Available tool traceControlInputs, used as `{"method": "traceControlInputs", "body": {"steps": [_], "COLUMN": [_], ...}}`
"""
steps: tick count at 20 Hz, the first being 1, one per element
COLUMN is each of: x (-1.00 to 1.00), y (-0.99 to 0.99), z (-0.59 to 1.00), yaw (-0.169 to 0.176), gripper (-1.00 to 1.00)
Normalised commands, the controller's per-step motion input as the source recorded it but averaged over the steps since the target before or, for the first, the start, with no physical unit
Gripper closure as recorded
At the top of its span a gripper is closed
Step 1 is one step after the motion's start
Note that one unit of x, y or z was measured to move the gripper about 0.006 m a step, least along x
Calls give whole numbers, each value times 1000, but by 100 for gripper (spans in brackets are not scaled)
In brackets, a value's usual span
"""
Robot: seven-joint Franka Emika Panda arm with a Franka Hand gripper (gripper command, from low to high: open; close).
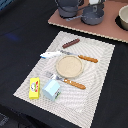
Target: Interact with the objects in diverse but meaningful ways.
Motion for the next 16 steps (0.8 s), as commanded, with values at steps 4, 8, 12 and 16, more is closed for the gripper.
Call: {"method": "traceControlInputs", "body": {"steps": [4, 8, 12, 16], "x": [318, 111, 89, 65], "y": [-333, -831, -956, -939], "z": [876, 432, 254, 83], "yaw": [-35, -16, 0, 0], "gripper": [-100, -100, -100, -100]}}
